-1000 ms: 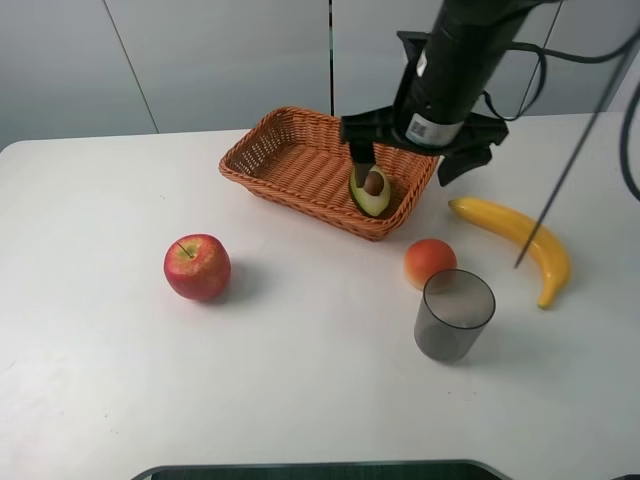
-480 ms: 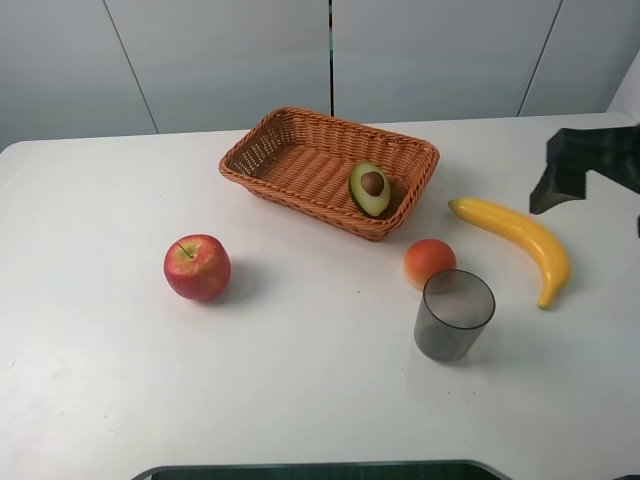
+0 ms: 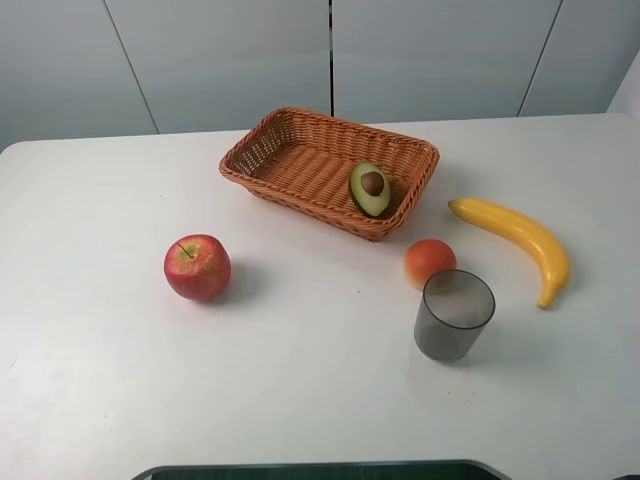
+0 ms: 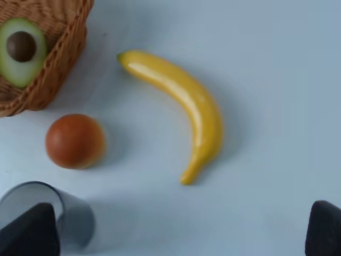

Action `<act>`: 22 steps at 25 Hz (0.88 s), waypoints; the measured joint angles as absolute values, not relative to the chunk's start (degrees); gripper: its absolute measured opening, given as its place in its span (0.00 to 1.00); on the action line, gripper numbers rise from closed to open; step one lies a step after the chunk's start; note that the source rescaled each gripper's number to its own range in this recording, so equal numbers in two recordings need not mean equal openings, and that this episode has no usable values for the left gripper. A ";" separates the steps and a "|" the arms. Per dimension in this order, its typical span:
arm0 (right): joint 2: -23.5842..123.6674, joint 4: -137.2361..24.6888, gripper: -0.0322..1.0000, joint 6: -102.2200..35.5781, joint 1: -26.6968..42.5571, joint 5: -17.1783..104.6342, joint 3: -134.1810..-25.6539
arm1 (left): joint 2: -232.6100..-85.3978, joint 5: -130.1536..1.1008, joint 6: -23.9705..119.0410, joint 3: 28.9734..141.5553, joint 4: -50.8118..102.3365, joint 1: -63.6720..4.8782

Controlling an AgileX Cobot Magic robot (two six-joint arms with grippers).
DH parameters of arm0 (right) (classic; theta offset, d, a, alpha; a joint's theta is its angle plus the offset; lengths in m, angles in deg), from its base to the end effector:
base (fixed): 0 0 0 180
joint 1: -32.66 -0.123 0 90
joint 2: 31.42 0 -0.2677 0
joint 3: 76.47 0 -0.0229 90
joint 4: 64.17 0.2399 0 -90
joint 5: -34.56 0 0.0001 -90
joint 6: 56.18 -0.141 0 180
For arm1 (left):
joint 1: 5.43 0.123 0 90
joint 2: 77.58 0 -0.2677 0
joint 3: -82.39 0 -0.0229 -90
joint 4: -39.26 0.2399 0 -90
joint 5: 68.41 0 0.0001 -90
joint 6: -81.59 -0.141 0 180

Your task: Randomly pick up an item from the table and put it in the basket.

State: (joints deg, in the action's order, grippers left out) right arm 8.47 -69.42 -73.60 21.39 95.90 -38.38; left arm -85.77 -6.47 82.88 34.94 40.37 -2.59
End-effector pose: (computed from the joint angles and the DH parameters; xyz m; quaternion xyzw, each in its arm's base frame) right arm 0.1162 0.0116 0.2606 0.0436 0.9357 0.0421 0.3476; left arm 0.0449 0.0046 0.2501 -0.0313 0.8547 0.0167 0.5180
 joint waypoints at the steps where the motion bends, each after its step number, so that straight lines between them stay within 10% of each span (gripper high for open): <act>1: 6.18 -70.27 1.00 -72.64 21.39 96.62 -38.38 | -85.77 -6.47 82.88 34.94 40.37 -2.59; 22: -22.89 -67.61 1.00 -59.08 21.39 96.19 -29.92 | -85.77 -6.47 82.88 34.94 40.37 -2.59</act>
State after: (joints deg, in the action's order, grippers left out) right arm -22.89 -67.61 -59.08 21.39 96.19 -29.92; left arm -85.77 -6.47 82.88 34.94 40.37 -2.59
